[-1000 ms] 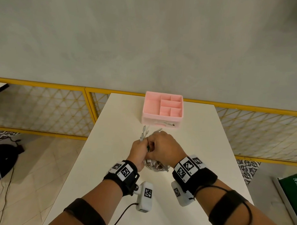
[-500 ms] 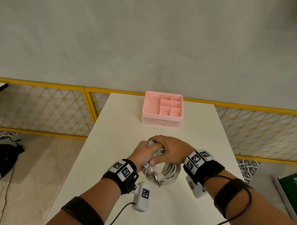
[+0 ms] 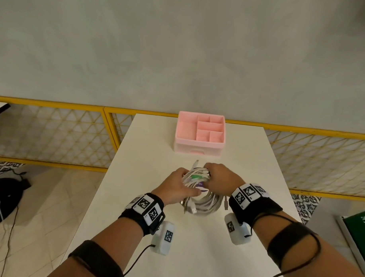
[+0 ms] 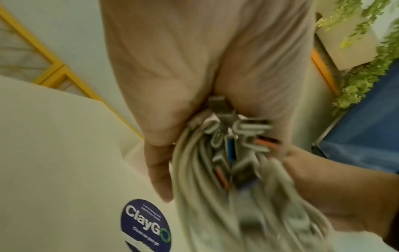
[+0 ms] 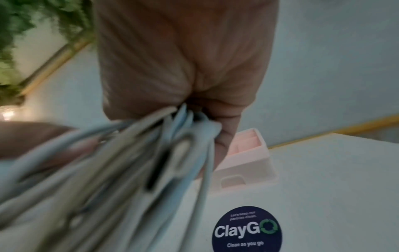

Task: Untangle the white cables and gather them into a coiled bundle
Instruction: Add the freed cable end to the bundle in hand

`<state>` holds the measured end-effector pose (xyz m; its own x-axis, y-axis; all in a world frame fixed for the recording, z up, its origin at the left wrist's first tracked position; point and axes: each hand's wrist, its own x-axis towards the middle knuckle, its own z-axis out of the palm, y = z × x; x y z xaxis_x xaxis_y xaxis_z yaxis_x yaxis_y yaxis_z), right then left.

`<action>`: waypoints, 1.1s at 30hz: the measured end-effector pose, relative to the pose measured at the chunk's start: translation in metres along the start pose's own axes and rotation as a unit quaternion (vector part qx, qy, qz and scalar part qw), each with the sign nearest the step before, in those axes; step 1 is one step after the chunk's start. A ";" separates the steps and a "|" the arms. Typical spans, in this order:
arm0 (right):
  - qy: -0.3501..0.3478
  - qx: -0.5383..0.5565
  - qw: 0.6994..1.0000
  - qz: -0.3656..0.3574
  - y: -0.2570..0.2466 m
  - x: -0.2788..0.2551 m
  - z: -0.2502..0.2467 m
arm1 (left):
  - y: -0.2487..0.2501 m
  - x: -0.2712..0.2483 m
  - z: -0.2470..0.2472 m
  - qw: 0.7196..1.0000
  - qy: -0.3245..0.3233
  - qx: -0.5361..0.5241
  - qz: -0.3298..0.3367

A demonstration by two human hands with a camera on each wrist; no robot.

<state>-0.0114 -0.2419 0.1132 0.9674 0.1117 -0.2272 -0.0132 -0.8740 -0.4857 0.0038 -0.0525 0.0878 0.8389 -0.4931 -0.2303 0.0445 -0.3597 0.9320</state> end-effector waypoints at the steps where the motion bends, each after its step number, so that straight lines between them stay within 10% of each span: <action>1: 0.015 0.019 1.000 0.017 0.003 0.000 -0.003 | -0.001 0.001 -0.001 1.000 0.000 0.013 0.009; 8: 0.089 0.135 0.986 0.044 0.000 -0.006 0.001 | 0.000 0.003 0.002 0.995 0.041 0.042 0.080; 20: 0.049 0.320 0.941 0.096 -0.012 -0.003 0.015 | 0.000 0.005 -0.010 0.995 0.065 -0.073 0.019; 33: 0.085 0.138 0.987 -0.013 -0.035 -0.005 0.029 | -0.011 0.001 -0.039 0.998 -0.010 -0.060 0.013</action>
<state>-0.0229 -0.1977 0.1065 0.9965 0.0313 -0.0774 -0.0327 -0.7073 -0.7062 0.0254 -0.0181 0.0887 0.8293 -0.5175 -0.2109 0.0887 -0.2507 0.9640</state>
